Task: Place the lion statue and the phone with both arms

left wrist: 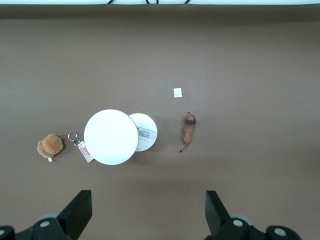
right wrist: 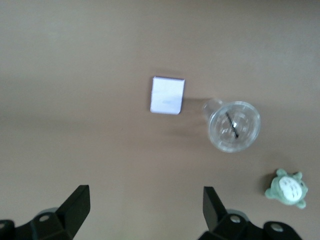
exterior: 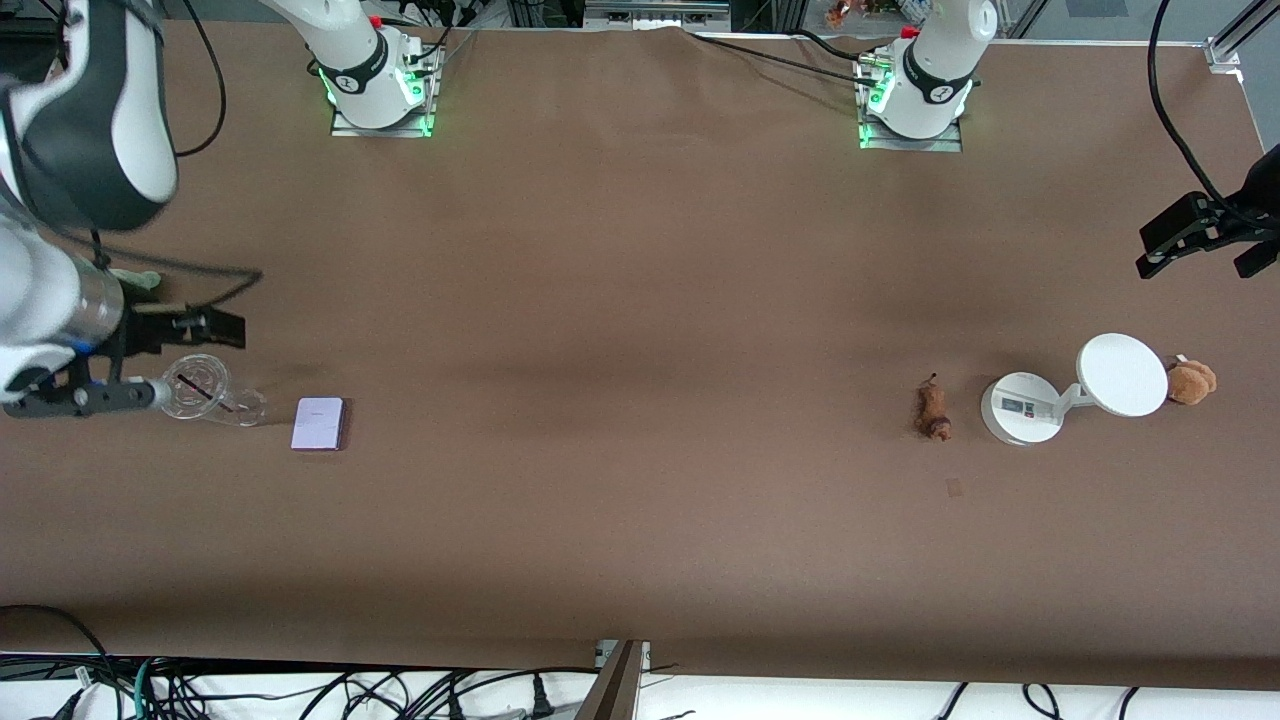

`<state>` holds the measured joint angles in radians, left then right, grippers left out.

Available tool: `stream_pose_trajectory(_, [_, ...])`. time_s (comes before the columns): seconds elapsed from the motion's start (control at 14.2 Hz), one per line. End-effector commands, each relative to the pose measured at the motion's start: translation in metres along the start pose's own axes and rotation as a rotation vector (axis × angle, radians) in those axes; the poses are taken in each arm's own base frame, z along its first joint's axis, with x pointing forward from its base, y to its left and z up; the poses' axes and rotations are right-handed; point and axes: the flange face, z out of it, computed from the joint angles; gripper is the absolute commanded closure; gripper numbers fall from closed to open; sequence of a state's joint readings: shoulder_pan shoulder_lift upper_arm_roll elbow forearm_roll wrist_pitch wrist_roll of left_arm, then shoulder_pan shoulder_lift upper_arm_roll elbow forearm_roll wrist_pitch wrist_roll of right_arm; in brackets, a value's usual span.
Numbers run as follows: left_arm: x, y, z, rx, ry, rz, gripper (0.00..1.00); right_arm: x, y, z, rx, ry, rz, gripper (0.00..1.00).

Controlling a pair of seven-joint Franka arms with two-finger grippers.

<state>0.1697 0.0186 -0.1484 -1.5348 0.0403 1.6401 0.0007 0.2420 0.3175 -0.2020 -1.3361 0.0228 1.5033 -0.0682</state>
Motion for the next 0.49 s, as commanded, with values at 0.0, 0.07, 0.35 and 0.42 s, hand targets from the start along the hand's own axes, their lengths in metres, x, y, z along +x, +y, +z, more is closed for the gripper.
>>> stream_pose_trajectory(0.0, [0.006, 0.001, 0.0, 0.02, -0.005, 0.012, 0.0, -0.055, -0.009, -0.011, 0.011, -0.009, -0.044, 0.0])
stream_pose_trajectory(0.07, [0.006, 0.0, 0.0, 0.02, -0.005, 0.01, 0.0, -0.067, -0.008, -0.022, -0.027, -0.007, -0.052, 0.0])
stream_pose_trajectory(0.35, [0.006, 0.001, 0.001, 0.021, -0.009, 0.011, 0.0, -0.111, -0.012, -0.075, -0.024, 0.093, -0.063, 0.0])
stream_pose_trajectory(0.42, [0.006, 0.001, 0.002, 0.019, -0.011, 0.011, 0.0, -0.116, -0.008, -0.079, -0.026, 0.088, -0.061, 0.0])
